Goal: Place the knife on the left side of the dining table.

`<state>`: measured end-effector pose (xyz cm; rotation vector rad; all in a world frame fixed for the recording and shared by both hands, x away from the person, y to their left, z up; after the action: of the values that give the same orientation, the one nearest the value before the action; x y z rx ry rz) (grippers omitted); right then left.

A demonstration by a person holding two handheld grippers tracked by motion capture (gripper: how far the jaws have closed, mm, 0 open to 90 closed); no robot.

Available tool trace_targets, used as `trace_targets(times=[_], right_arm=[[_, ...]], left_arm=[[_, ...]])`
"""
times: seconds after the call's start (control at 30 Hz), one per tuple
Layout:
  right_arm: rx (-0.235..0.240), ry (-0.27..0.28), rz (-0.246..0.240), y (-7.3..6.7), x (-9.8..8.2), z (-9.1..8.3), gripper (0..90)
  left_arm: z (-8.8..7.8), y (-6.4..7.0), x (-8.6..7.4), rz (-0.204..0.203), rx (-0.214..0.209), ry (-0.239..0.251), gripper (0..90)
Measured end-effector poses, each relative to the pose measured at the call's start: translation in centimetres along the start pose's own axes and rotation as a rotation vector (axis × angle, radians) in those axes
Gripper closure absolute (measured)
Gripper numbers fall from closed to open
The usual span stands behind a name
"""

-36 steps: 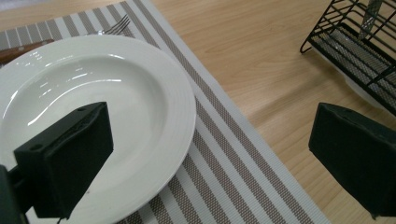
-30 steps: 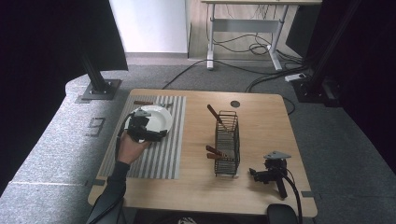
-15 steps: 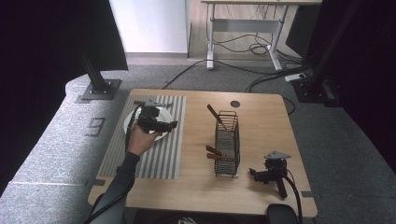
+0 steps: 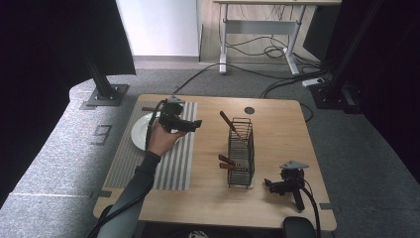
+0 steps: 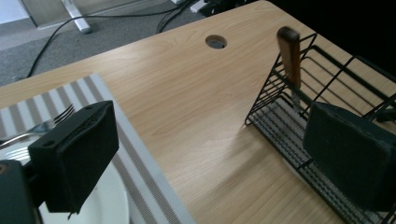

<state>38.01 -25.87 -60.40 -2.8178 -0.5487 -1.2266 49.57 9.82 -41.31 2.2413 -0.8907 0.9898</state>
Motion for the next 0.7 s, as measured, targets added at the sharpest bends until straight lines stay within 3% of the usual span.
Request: trace_targets(times=[0.7], right_arm=[[0.0, 0.0, 0.002, 0.0, 0.0, 0.0, 0.0]], left_arm=[[3.5, 2.8, 3.9, -0.063, -0.045, 0.047, 19.3]])
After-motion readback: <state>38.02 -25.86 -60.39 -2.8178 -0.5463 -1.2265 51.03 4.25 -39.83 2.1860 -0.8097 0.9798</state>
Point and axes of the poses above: each handheld gripper's, and its own axes: z roughly forward along the jaws, x roughly out of its top, y roughly to its right, the point moved 6 cm from there along z, roughly forward along the jaws, and after that the axes turned 11 degrees about -x, right-handed, at the moved point
